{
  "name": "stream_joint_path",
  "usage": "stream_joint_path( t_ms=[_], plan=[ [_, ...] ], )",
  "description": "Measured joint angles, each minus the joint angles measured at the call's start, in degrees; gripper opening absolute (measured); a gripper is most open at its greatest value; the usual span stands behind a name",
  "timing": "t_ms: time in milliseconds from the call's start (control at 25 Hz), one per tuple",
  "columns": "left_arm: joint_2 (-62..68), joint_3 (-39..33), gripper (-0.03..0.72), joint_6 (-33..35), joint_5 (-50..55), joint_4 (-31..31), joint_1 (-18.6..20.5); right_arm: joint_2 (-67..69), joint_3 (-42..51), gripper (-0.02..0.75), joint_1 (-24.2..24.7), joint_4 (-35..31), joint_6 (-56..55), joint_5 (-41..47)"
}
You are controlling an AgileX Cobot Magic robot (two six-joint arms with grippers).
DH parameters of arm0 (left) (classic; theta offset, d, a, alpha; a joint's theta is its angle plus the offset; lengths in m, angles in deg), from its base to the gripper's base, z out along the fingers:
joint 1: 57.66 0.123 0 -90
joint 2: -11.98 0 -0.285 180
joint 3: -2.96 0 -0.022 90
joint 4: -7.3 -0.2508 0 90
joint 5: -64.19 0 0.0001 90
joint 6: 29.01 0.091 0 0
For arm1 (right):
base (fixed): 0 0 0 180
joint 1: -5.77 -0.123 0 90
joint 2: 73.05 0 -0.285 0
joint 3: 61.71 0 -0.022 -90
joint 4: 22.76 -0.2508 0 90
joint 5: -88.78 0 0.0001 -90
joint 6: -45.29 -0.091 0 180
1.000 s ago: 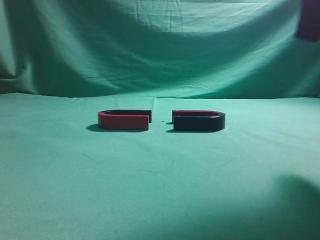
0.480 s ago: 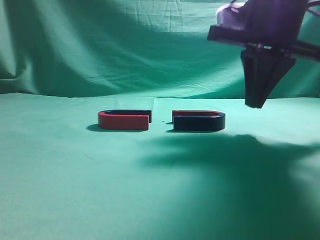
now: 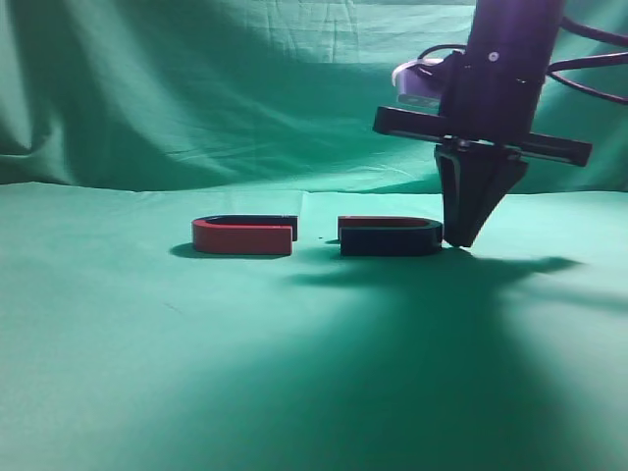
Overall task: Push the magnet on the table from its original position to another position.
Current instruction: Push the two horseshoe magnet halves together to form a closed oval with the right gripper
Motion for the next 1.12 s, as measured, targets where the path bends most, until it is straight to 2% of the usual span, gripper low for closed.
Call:
stream_joint_path(
  t_ms=[360,800,1120],
  plan=[
    [0.00,0.00,0.372,0.00,0.00,0.00,0.00,0.61,-0.63,0.000,-2.61,-0.41,0.00,-2.17],
    [0.00,0.00,0.372,0.00,0.00,0.00,0.00,0.64,-2.93,0.000,-3.37,-1.72,-0.85,-3.48],
    [0.00,0.00,0.372,0.00,0.00,0.00,0.00,-0.52,-12.69,0.000,-3.37,-0.70,-1.66,12.18]
  ],
)
